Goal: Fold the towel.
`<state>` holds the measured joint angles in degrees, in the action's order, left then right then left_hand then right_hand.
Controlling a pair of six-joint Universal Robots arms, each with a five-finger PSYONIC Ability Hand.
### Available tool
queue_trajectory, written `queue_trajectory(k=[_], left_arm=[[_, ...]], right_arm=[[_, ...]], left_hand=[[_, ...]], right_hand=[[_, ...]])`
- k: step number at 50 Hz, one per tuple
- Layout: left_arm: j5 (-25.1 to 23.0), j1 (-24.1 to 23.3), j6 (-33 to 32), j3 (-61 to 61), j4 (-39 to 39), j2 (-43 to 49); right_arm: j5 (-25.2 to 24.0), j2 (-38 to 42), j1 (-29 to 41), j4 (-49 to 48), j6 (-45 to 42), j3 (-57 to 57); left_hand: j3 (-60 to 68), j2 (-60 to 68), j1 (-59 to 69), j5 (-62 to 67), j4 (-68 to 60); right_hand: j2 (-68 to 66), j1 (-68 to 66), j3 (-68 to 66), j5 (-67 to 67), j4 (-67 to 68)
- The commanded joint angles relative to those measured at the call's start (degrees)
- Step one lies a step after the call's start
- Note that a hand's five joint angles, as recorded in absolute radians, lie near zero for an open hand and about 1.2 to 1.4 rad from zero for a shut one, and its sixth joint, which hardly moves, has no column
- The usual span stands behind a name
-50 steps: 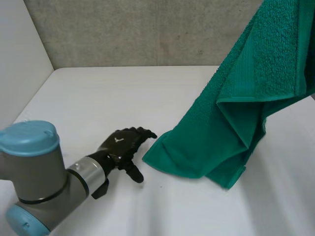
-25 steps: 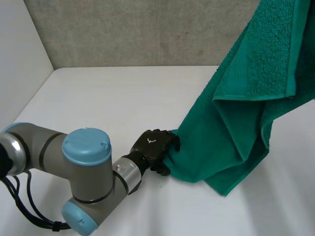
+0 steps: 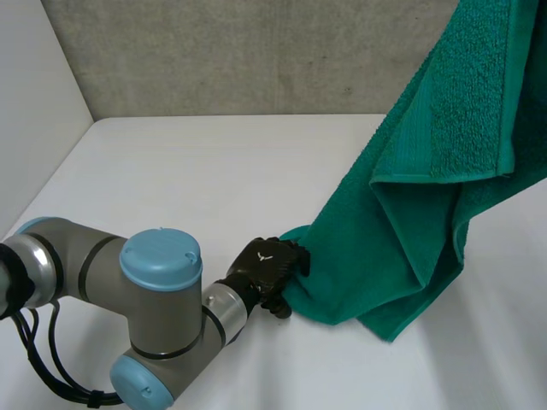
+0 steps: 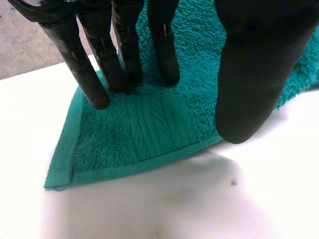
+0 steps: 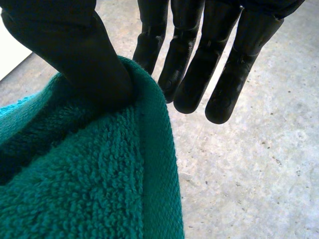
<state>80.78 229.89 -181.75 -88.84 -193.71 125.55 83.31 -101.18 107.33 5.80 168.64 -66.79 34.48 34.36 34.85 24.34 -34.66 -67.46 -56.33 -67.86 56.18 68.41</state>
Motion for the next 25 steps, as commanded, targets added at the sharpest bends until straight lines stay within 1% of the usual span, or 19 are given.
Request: queue_trajectory(k=[1, 2, 4, 6, 9, 10, 12, 14, 16, 17, 18, 21, 22, 24, 25], left_arm=[[1.31, -0.32, -1.77, 0.77, -0.53, 1.97], [1.31, -0.4, -2.03, 1.04, -0.53, 2.15], [1.49, -0.4, -2.29, 1.3, -0.88, 2.15], [2.88, -0.4, -2.3, 1.91, -1.84, 2.06], [5.35, -0.32, -2.38, 2.53, -2.64, 1.71], [7.27, -0.32, -2.56, 2.88, -2.73, 1.19], [9.3, 0.03, -3.0, 3.24, -2.47, 0.48], [11.5, 0.47, -3.17, 3.15, -2.29, -2.83], [12.21, 1.0, -3.09, 2.54, -2.2, -6.36], [12.39, 1.52, -3.09, 2.18, -2.2, -8.12], [12.39, 3.01, -3.09, 1.31, -2.12, -11.35], [12.3, 6.26, -3.17, -0.89, -2.03, -16.2], [12.13, 8.19, -3.26, -2.46, -1.68, -20.4], [12.04, 9.96, -3.35, -4.14, -1.24, -25.07], [11.43, 11.36, -3.35, -5.54, -0.37, -29.01]], right_arm=[[-0.08, 0.19, 0.07, -0.09, 0.02, -0.45], [-0.08, 0.19, -0.02, -0.09, 0.02, -0.45], [0.01, 0.19, -0.02, -0.09, 0.02, -0.54], [0.19, 0.19, -0.19, -0.17, 0.02, -0.71], [0.45, 0.28, -0.54, -0.26, 0.02, -0.8], [0.45, 0.28, -0.72, -0.26, 0.02, -0.8], [0.63, 0.28, -1.16, -0.17, 0.02, -0.8], [0.89, 0.37, -2.04, -0.09, -0.06, -1.33], [0.89, 0.37, -2.48, -0.09, -0.06, -1.59], [0.54, 0.72, -3.78, 0.09, -0.67, -2.81], [0.37, 1.07, -4.32, 0.26, -0.68, -3.17], [-0.16, 2.99, -6.51, 1.23, -1.03, -5.01], [-0.25, 3.61, -7.22, 1.58, -1.29, -5.46], [-0.69, 6.24, -9.15, 2.81, -2.6, -7.03], [-0.95, 7.39, -9.77, 3.16, -3.31, -7.56]], left_hand=[[8.35, 8.47, 7.98, 8.49, -8.17], [17.03, 17.15, 16.66, 17.17, -16.85], [30.51, 30.62, 30.13, 30.64, -30.32], [45.45, 45.57, 45.07, 45.58, -45.27], [45.52, 45.64, 45.15, 45.66, -45.34], [45.52, 45.64, 45.15, 45.66, -45.34], [45.52, 45.64, 45.15, 45.66, -45.34], [45.52, 45.64, 45.15, 45.66, -45.34], [45.52, 45.64, 45.15, 45.66, -45.34], [45.52, 45.64, 45.15, 45.66, -45.34], [45.52, 45.64, 45.15, 45.66, -45.34], [45.52, 45.64, 45.15, 45.66, -45.34], [45.52, 45.64, 45.15, 45.66, -45.34], [45.52, 45.64, 45.15, 45.66, -45.34], [45.52, 45.64, 45.15, 45.66, -45.34]], right_hand=[[-12.54, -23.67, -12.14, 13.82, 11.59], [-12.54, -23.67, -12.14, 13.82, 11.59], [-12.54, -23.67, -12.14, 13.82, 11.59], [-12.54, -23.67, -12.14, 13.82, 11.59], [-12.54, -23.67, -12.14, 13.82, 11.59], [-12.54, -23.67, -12.14, 13.82, 11.59], [-12.54, -23.67, -12.14, 13.82, 11.59], [-12.54, -23.67, -12.14, 13.82, 11.59], [-12.54, -23.67, -12.14, 13.82, 11.59], [-12.54, -23.67, -12.14, 13.82, 11.59], [-12.54, -23.67, -12.14, 13.82, 11.59], [-12.54, -23.67, -12.14, 13.82, 11.59], [-12.54, -23.67, -12.14, 13.82, 11.59], [-12.54, -23.67, -12.14, 13.82, 11.59], [-12.54, -23.67, -12.14, 13.82, 11.59]])
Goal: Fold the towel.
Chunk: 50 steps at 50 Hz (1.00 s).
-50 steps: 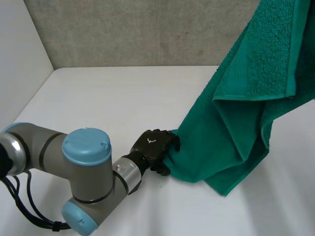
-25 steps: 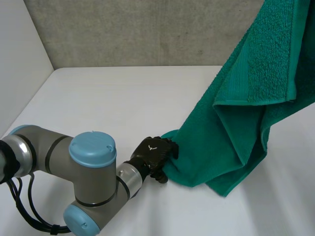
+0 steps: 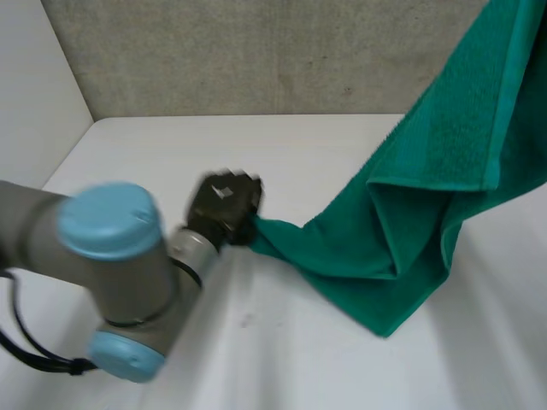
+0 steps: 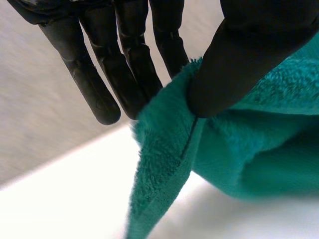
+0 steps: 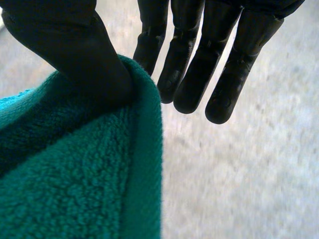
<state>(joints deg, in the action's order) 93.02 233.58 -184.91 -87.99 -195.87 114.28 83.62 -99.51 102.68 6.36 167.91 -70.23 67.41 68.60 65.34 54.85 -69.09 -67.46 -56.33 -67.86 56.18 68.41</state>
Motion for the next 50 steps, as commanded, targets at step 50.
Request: queue_trajectory(k=[50], left_arm=[[-9.43, 12.25, 2.09, -12.74, 6.2, -25.95]], right_arm=[[-3.91, 34.37, 14.21, -6.0, 0.66, -19.95]], left_hand=[[12.59, 11.4, 14.66, 15.15, -10.91]], right_hand=[[42.59, 31.45, 42.98, -41.3, -43.53]])
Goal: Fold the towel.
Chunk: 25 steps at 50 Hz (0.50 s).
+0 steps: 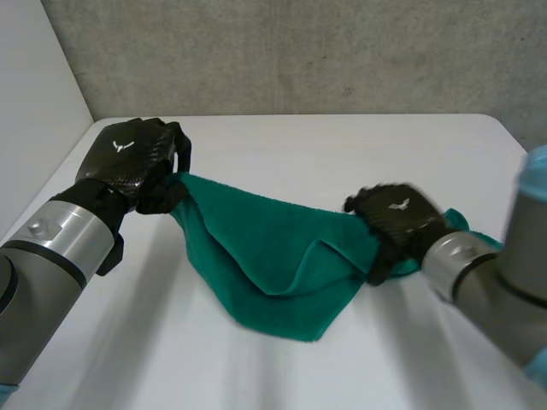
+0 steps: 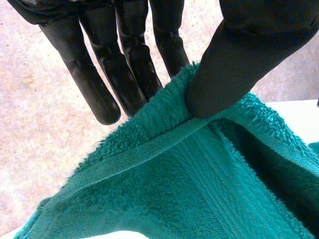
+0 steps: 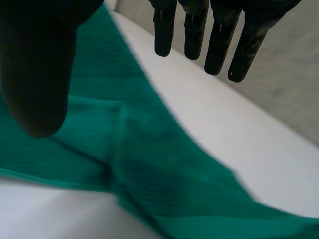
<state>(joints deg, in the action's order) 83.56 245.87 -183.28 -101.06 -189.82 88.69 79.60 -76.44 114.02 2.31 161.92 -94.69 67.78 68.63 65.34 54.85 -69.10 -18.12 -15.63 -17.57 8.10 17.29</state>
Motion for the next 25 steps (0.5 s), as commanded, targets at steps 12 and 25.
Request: queue_trajectory(k=[12, 25], left_arm=[[0.11, 0.13, 2.31, 0.25, 0.24, -3.52], [-0.06, 2.33, 2.23, -0.37, 0.33, -4.14]], right_arm=[[14.34, 23.18, 2.7, -8.11, 5.69, 12.51], [15.06, 3.33, -3.28, -14.36, -3.44, 6.44]], left_hand=[[12.22, 11.37, 14.66, 15.15, -10.9], [12.22, 11.37, 14.66, 15.15, -10.9]], right_hand=[[-61.79, -64.28, -62.34, 61.8, 62.61], [-61.88, -64.37, -62.43, 61.9, 62.71]])
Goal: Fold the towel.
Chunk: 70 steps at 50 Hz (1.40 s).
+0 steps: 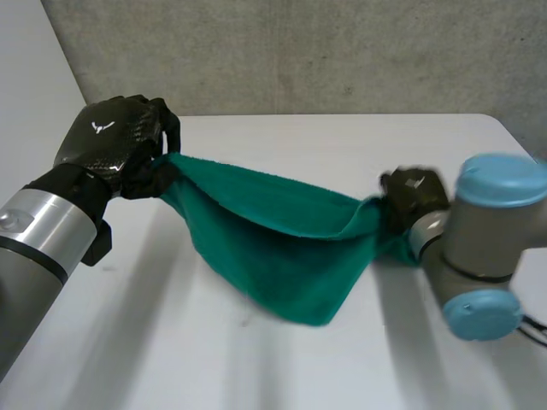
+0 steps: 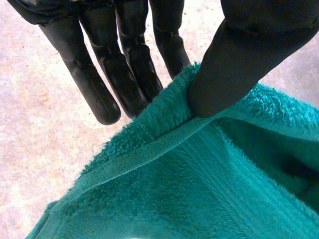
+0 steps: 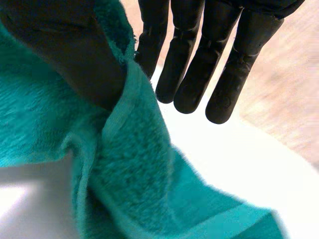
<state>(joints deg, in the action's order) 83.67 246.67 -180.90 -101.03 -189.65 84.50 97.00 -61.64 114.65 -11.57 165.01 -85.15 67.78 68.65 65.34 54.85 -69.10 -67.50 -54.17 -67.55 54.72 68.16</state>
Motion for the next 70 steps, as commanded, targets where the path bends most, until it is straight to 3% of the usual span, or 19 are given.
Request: queue_trajectory(k=[1, 5, 8, 12, 18, 22, 23, 24, 27, 33, 35, 41, 45, 51, 62, 65, 70], left_arm=[[-0.18, 1.79, -0.24, -0.48, 0.16, 0.05], [-0.26, 3.11, -0.41, -0.83, 0.77, 0.05], [-0.35, 3.64, -0.59, -1.09, 2.52, 0.4], [-0.61, 4.08, -0.85, -1.89, 5.69, 1.46], [-0.79, 4.08, -3.14, -2.85, 6.57, 7.0], [-0.79, 3.91, -5.86, -2.77, 6.4, 12.7], [-0.79, 3.91, -5.86, -2.77, 6.4, 12.71], [-0.62, 3.91, -7.95, -0.68, 5.87, 18.37], [-0.61, 3.91, -8.59, 0.57, 5.6, 19.92], [0.79, 3.11, -12.19, 19.73, 3.14, 27.3], [3.06, 3.03, -12.02, 30.55, 2.27, 26.95], [7.11, 3.46, -11.23, 39.77, -5.1, 23.09], [9.14, 3.47, -9.64, 36.88, -12.32, 17.9], [8.7, 3.2, -9.38, 24.5, -12.77, 16.58], [8.35, 6.1, -9.55, 0.87, -12.85, 16.93], [8.26, 6.89, -9.55, -2.49, -12.76, 17.45], [7.12, 6.28, -9.82, -6.36, -11.28, 21.05]], right_arm=[[-3.73, -13.75, -4.61, 0.66, -8.11, -3.18], [-6.82, -18.17, -5.14, 7.79, -12.43, -2.21], [-10.24, -20.98, -8.03, 21.45, -20.49, 0.24], [-13.49, -21.86, -9.27, 32.79, -26.29, 0.86], [-16.05, -21.6, -10.59, 38.46, -31.49, -0.45], [-16.23, -19.14, -10.5, 37.58, -32.12, -1.25], [-15.97, -14.7, -9.98, 36.01, -32.2, -0.2], [-15.88, -13.26, -9.98, 35.13, -32.2, 0.5], [-15.61, -9.83, -9.71, 31.88, -31.42, 4.19], [-12.1, -7.45, -9.8, 23.43, -29.92, 17.21], [-8.68, -7.36, -9.8, 14.84, -27.55, 26.33], [-7.88, -9.2, -10.33, -6.51, -23.86, 31.01], [-8.41, -12.9, -10.07, -12.78, -23.24, 28.02], [-15.95, -15.79, -10.68, -6.12, -22.63, 13.99], [-21.31, -16.06, -14.02, -2.94, -22.62, -7.64], [-26.06, -15.36, -14.81, -2.5, -24.11, -13.62], [-27.57, -11.86, -15.6, -2.15, -24.83, -17.5]], left_hand=[[12.22, 11.35, 14.66, 15.15, -10.9], [12.22, 11.35, 14.66, 15.15, -10.9], [12.22, 11.35, 14.66, 15.15, -10.9], [12.22, 11.35, 14.66, 15.15, -10.9], [12.22, 11.35, 14.66, 15.15, -10.9], [12.22, 11.35, 14.66, 15.15, -10.9], [12.22, 11.35, 14.66, 15.15, -10.9], [12.22, 11.35, 14.66, 15.15, -10.9], [12.22, 11.35, 14.66, 15.15, -10.9], [12.22, 11.35, 14.66, 15.15, -10.9], [12.22, 11.35, 14.66, 15.15, -10.9], [12.22, 11.35, 14.66, 15.15, -10.9], [12.22, 11.35, 14.66, 15.15, -10.9], [12.22, 11.35, 14.66, 15.15, -10.9], [12.22, 11.35, 14.66, 15.15, -10.9], [12.22, 11.35, 14.66, 15.15, -10.9], [12.22, 11.35, 14.66, 15.15, -10.9]], right_hand=[[-12.5, -25.83, -12.45, 15.28, 11.84], [-12.5, -25.83, -12.45, 15.28, 11.84], [-12.5, -25.83, -12.45, 15.28, 11.84], [-12.5, -25.83, -12.45, 15.28, 11.84], [-12.5, -25.83, -12.45, 15.28, 11.84], [-12.5, -25.83, -12.45, 15.28, 11.84], [-12.5, -25.83, -12.45, 15.28, 11.84], [-12.5, -25.83, -12.45, 15.28, 11.84], [-12.5, -25.83, -12.45, 15.28, 11.84], [-12.5, -25.83, -12.45, 15.28, 11.84], [-12.5, -25.83, -12.45, 15.28, 11.84], [-12.5, -25.83, -12.45, 15.28, 11.84], [-12.5, -25.83, -12.45, 15.28, 11.84], [-12.5, -25.83, -12.45, 15.28, 11.84], [-12.5, -25.83, -12.45, 15.28, 11.84], [-12.5, -25.83, -12.45, 15.28, 11.84], [-12.5, -25.83, -12.45, 15.28, 11.84]])
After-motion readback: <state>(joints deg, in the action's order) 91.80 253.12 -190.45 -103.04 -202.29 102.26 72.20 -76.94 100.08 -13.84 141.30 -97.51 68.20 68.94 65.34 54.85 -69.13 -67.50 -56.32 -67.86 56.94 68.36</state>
